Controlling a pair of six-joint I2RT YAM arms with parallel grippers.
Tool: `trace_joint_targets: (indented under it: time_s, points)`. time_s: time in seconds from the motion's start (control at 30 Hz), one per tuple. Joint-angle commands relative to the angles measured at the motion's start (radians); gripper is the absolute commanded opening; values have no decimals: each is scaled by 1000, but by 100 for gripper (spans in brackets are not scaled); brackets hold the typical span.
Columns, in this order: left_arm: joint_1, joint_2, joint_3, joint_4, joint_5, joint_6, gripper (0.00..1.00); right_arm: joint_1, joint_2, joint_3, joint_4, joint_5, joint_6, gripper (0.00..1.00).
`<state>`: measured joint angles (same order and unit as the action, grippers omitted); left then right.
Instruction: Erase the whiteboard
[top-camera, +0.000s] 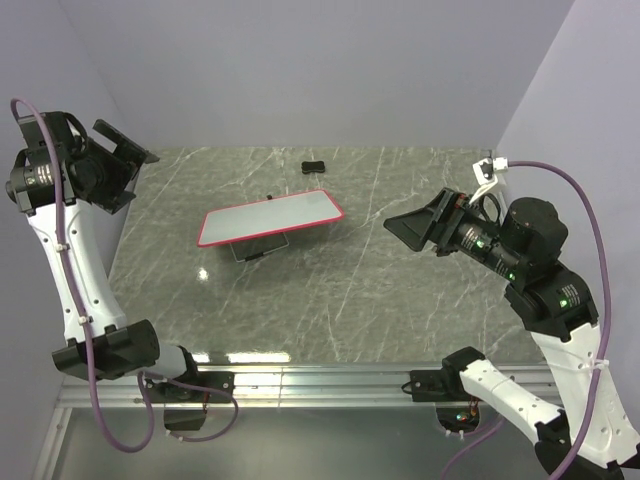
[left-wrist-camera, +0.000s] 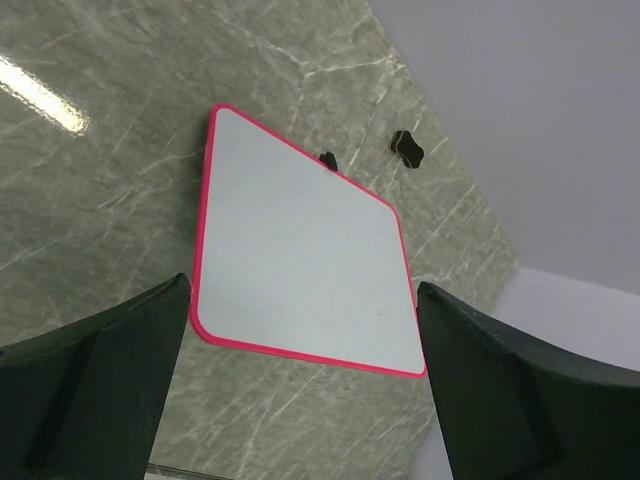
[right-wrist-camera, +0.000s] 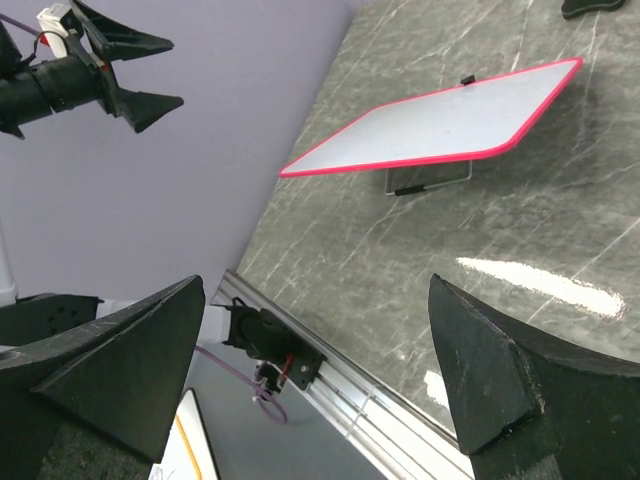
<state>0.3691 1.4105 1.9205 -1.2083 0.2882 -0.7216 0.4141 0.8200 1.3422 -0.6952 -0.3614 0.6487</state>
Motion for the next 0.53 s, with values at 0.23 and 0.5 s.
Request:
trace_joint_targets:
  time_s: [0.23, 0.5]
  points:
    - [-27, -28, 14, 3, -40, 40, 99, 26, -5, -8, 40, -31, -31, 100]
    - [-41, -25, 6, 12, -61, 51, 99, 52, -1, 5, 48, -41, -78, 100]
